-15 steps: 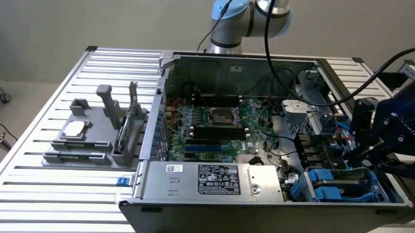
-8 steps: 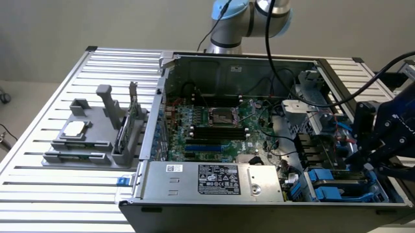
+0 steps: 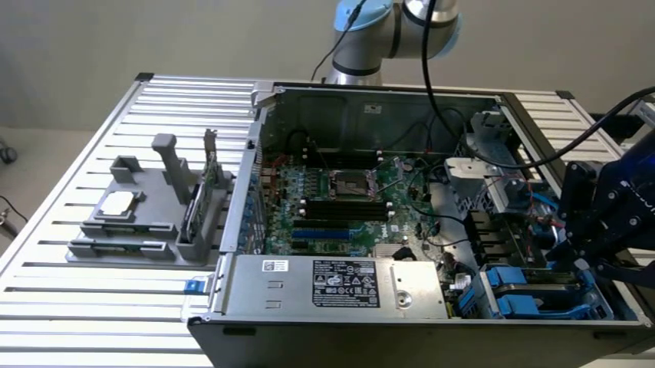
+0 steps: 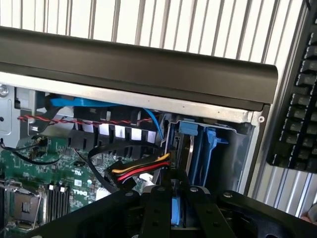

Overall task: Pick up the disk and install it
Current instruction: 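Insert the first disk wire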

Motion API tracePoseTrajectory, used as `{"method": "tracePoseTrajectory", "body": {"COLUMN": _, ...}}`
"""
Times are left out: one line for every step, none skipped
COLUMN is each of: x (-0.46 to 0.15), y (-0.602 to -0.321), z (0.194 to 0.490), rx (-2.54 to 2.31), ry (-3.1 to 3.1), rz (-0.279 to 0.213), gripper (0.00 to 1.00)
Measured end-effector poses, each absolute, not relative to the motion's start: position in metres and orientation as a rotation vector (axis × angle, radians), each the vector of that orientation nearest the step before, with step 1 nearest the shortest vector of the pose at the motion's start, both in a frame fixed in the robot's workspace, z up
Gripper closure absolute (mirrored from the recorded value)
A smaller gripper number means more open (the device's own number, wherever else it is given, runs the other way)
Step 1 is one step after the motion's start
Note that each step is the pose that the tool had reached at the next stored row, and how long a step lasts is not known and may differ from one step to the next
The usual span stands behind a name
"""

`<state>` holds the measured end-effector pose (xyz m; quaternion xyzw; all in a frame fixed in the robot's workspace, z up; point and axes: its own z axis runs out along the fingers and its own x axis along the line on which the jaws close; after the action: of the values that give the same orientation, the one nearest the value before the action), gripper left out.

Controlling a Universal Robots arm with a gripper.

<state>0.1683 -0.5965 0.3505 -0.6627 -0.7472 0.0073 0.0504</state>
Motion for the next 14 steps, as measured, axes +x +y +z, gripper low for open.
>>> {"method": "tracePoseTrajectory", "body": {"x": 0.1683, "y": -0.5965, "z": 0.3505, "rx": -2.030, "ry": -2.267, "rz": 0.025, "gripper": 0.84}}
{"method": "tracePoseTrajectory", "body": {"x": 0.1683, "y": -0.5965, "z": 0.3505, "rx": -2.042, "ry": -2.258, "rz": 0.028, "gripper": 0.84}}
{"method": "tracePoseTrajectory", "body": {"x": 0.1683, "y": -0.5966, "z": 0.3504, "rx": -2.055, "ry": -2.248, "rz": 0.029, "gripper": 0.84}}
{"method": "tracePoseTrajectory", "body": {"x": 0.1683, "y": -0.5966, "z": 0.3505, "rx": -2.068, "ry": -2.237, "rz": 0.031, "gripper": 0.84}}
{"method": "tracePoseTrajectory", "body": {"x": 0.1683, "y": -0.5965, "z": 0.3505, "rx": -2.081, "ry": -2.227, "rz": 0.032, "gripper": 0.84}}
{"method": "tracePoseTrajectory", "body": {"x": 0.1683, "y": -0.5965, "z": 0.3505, "rx": -2.094, "ry": -2.216, "rz": 0.034, "gripper": 0.84}}
{"method": "tracePoseTrajectory", "body": {"x": 0.1683, "y": -0.5965, "z": 0.3503, "rx": -2.106, "ry": -2.207, "rz": 0.036, "gripper": 0.84}}
{"method": "tracePoseTrajectory", "body": {"x": 0.1683, "y": -0.5965, "z": 0.3501, "rx": -2.117, "ry": -2.198, "rz": 0.038, "gripper": 0.84}}
{"method": "tracePoseTrajectory", "body": {"x": 0.1682, "y": -0.5965, "z": 0.3498, "rx": -2.126, "ry": -2.190, "rz": 0.043, "gripper": 0.84}}
{"method": "tracePoseTrajectory", "body": {"x": 0.1681, "y": -0.5965, "z": 0.3493, "rx": -2.133, "ry": -2.183, "rz": 0.047, "gripper": 0.84}}
{"method": "tracePoseTrajectory", "body": {"x": 0.1682, "y": -0.5965, "z": 0.3488, "rx": -2.139, "ry": -2.178, "rz": 0.051, "gripper": 0.84}}
{"method": "tracePoseTrajectory", "body": {"x": 0.1682, "y": -0.5964, "z": 0.3481, "rx": -2.145, "ry": -2.173, "rz": 0.055, "gripper": 0.84}}
{"method": "tracePoseTrajectory", "body": {"x": 0.1683, "y": -0.5962, "z": 0.3472, "rx": -2.150, "ry": -2.170, "rz": 0.057, "gripper": 0.84}}
{"method": "tracePoseTrajectory", "body": {"x": 0.1682, "y": -0.5960, "z": 0.3465, "rx": -2.155, "ry": -2.168, "rz": 0.062, "gripper": 0.84}}
